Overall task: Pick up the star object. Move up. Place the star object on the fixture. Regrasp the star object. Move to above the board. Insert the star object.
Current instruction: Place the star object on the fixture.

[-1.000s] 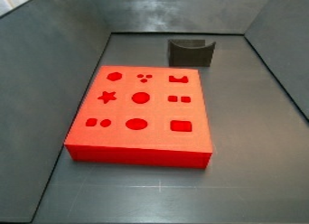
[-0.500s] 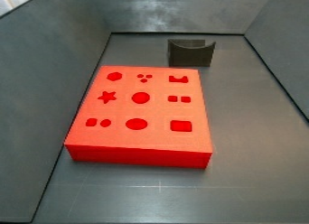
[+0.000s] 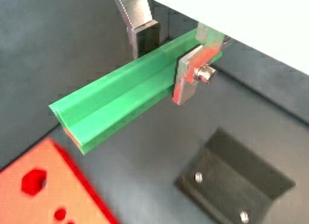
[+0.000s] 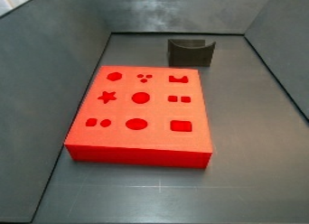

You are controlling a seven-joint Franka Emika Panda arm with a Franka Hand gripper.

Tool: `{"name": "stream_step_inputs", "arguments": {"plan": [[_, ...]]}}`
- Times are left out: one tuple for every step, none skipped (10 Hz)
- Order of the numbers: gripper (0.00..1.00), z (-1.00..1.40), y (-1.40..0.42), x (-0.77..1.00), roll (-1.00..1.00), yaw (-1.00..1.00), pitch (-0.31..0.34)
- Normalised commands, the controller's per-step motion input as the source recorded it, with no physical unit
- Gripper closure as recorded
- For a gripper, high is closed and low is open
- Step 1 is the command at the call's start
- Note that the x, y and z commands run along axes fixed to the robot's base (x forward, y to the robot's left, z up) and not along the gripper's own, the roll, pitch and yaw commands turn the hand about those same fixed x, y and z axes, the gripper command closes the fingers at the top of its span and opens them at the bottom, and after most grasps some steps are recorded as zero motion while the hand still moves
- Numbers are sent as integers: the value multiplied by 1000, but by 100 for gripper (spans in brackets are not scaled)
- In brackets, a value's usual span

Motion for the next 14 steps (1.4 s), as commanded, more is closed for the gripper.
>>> {"name": "stream_step_inputs", "arguments": {"plan": [[100,-68,-50,1000,-1000,84,56],[100,-61,-28,1000,-1000,61,76],[100,-59,-19,1000,-1000,47,84],[100,-54,-1,1000,-1000,19,97],[100,-50,12,1000,-1000,-6,110],[100,-46,22,1000,-1000,-30,119],[100,-44,33,1000,-932,-65,121],[100,-42,42,1000,-784,-83,107],[100,-40,49,1000,-633,-95,92],[100,-33,51,897,-426,-104,72],[100,-26,43,806,-283,-104,62],[100,-19,31,742,-225,-100,51],[100,-17,35,599,-177,-88,36],[100,-16,38,499,-155,-77,32]]}}
